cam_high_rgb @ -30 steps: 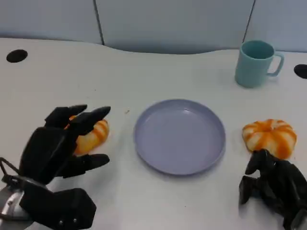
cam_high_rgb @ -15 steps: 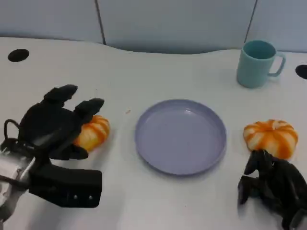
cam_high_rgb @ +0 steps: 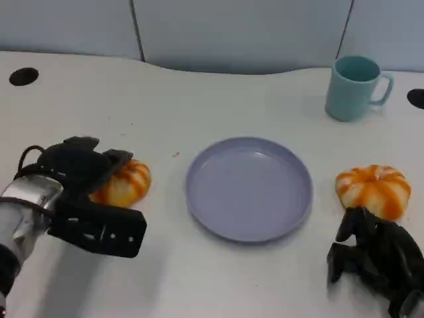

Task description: Grasp the bread from the table and place it into the plate.

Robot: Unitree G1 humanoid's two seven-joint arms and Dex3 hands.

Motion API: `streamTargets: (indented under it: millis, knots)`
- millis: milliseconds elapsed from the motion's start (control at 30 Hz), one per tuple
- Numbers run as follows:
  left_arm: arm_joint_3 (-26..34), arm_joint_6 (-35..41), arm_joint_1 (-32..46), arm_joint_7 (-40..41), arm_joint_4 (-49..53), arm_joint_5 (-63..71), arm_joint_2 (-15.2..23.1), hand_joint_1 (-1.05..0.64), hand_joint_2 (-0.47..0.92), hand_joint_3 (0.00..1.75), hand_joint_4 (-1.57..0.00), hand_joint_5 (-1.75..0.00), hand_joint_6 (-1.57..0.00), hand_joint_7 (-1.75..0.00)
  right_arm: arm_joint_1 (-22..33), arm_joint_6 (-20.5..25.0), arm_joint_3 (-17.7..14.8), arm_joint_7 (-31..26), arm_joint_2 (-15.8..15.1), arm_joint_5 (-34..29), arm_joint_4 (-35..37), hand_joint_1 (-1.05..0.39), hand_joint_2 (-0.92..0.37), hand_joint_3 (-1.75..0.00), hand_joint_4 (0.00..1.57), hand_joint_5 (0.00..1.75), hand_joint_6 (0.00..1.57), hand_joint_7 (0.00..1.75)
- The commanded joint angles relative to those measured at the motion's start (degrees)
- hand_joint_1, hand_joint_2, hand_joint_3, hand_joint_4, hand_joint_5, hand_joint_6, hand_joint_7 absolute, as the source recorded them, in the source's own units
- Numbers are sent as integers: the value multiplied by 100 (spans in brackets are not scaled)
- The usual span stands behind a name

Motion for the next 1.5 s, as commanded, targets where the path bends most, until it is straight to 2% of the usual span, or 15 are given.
streamTargets:
  millis: [33,533,633,733,833,867,900,933,967,1100,1200,1267,1400,1433,1500]
  knots:
    - [-309,114,-533,155,977,-20,-260,-75,81,0,0,0,-7,0,93,110,-5,-59,-43,-52,134,-46,-92,-51,119,147,110,139]
    - [-781,294,-900,1018,2439,-224,-864,-70,83,1,0,0,-7,-2,198,262,-46,-108,-50,-10,-30,-44,-92,-50,118,148,110,137]
    - [-622,155,-834,1236,2455,-495,-887,-41,91,2,-38,-10,-47,-4,229,262,-38,-61,-60,3,-65,-44,-92,-50,119,148,111,137]
    - [-496,-40,-764,1510,2451,-727,-878,-33,92,5,-73,-16,-83,-5,230,260,-47,-43,-61,18,-59,-44,-92,-50,119,147,111,137]
    - [-480,-149,-695,1851,2458,-819,-888,-34,92,3,-101,-55,-120,-4,246,311,-50,-48,-62,39,-111,-45,-92,-50,120,147,112,138]
    - [-528,-109,-665,2007,2465,-783,-910,-35,92,4,-91,-100,-126,-5,248,316,-48,-53,-65,35,-119,-45,-92,-50,120,147,112,138]
    - [-564,-82,-644,2122,2473,-760,-926,-36,92,15,-79,-144,-108,-58,249,321,-47,-58,-66,32,-126,-45,-92,-50,120,147,111,138]
    - [-585,-57,-627,2196,2479,-755,-943,-36,92,18,-75,-159,-88,-102,246,341,-46,-76,-65,24,-136,-45,-92,-50,120,147,111,138]
    - [-600,-23,-611,2245,2486,-759,-963,-37,92,21,-74,-167,-80,-114,251,348,-46,-86,-63,20,-146,-45,-92,-50,120,147,111,139]
    - [-631,39,-540,2423,2493,-775,-999,-33,91,31,-71,-174,-72,-134,280,372,-48,-90,-59,25,-193,-45,-92,-51,118,148,109,140]
    - [-690,27,-496,2681,2482,-730,-973,-35,89,29,-71,-167,-79,-92,293,358,-50,-80,-49,33,-203,-45,-92,-50,119,148,110,140]
    - [-648,-55,-434,3043,2465,-773,-946,-32,91,35,-70,-173,-66,-142,302,343,-42,-61,-53,30,-207,-45,-92,-50,118,148,110,140]
    - [-468,-185,-402,3325,2450,-959,-942,-31,91,38,-71,-175,-62,-157,308,291,-33,-49,-53,10,-188,-45,-92,-50,119,147,111,139]
    - [-281,-324,-394,3433,2421,-1150,-943,-26,75,69,-72,-175,-63,-164,305,292,-38,-65,-46,10,-182,-46,-92,-50,119,147,110,138]
    - [-36,-538,-404,3626,2379,-1402,-947,-22,59,98,-75,-175,-62,-172,295,296,-46,-77,-42,15,-170,-46,-92,-49,119,148,110,138]
